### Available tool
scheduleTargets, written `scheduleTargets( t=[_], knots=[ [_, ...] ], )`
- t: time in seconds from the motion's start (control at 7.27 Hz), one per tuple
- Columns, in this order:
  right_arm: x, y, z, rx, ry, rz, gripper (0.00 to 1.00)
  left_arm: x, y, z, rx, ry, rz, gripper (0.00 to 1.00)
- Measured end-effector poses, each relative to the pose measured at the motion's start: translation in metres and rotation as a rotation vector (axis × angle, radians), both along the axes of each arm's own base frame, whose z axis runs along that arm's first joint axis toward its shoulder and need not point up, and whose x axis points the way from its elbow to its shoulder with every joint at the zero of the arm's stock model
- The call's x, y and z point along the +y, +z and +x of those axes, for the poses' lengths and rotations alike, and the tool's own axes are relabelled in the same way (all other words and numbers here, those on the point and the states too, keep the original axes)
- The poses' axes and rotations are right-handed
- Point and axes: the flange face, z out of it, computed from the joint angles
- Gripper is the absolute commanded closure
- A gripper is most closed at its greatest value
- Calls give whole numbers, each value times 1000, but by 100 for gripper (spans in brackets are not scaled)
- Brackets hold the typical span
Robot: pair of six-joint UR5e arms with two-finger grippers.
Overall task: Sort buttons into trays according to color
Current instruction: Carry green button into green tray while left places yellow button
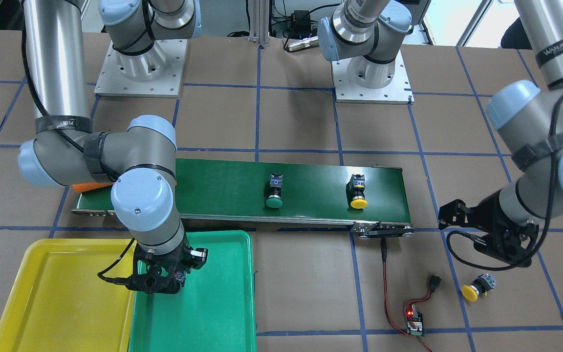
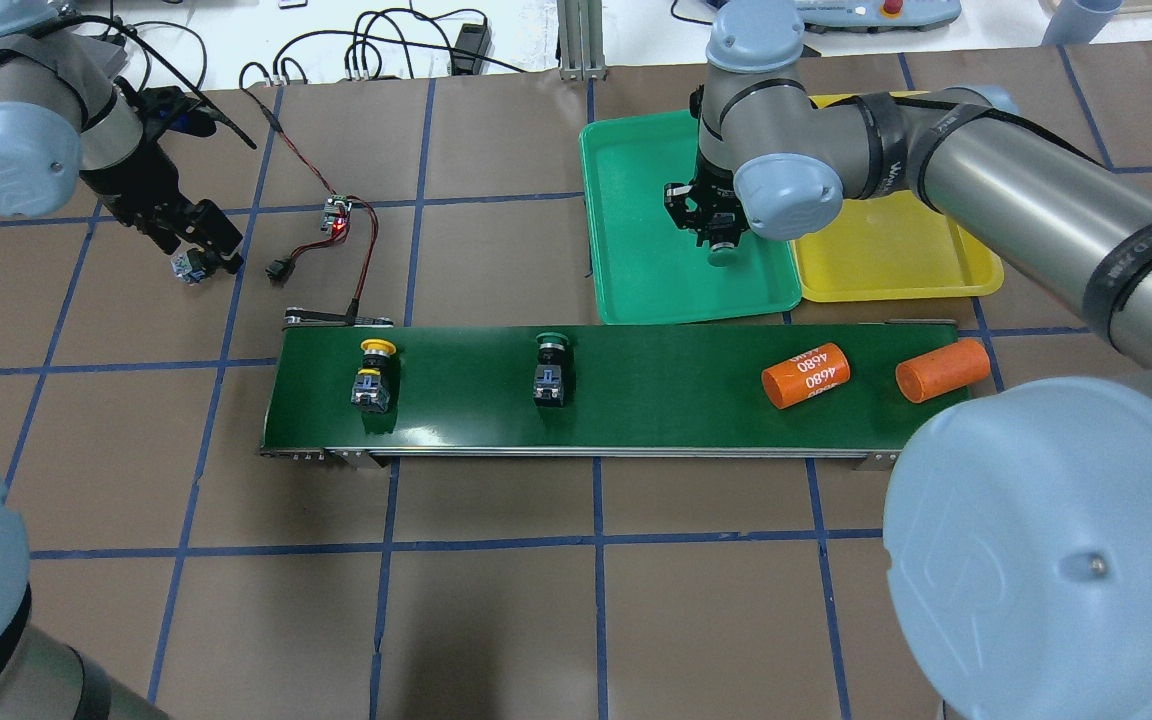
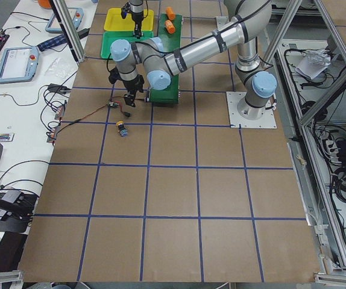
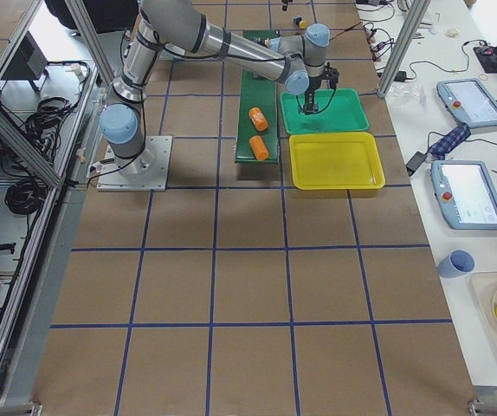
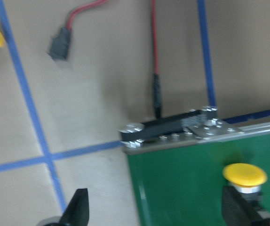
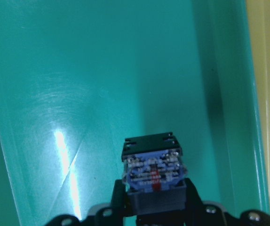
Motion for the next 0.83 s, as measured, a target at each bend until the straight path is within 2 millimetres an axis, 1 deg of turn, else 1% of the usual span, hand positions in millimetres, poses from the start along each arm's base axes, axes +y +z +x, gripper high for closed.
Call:
scheduleTargets(
  t=[0.14, 0.28, 0.41, 0.55, 0.69, 0.83],
  knots=[
    [0, -4, 0, 1, 0, 5, 56, -20, -20, 27, -2, -156, -12, 0],
    [0, -7, 0, 2, 0, 10, 48, -32, -39, 43, 5, -303, -13, 0],
    [0, -8, 0, 3, 0, 14, 28, -39, -56, 58, 11, -440, -19, 0],
    [0, -8, 0, 3, -1, 15, 19, -43, -71, 69, 11, -541, -27, 0],
    [0, -7, 0, 3, -3, 15, 5, -46, -83, 74, 16, -599, -29, 0],
    [0, -6, 0, 2, -6, 13, 0, -47, -92, 76, 25, -619, -29, 1]
  ],
)
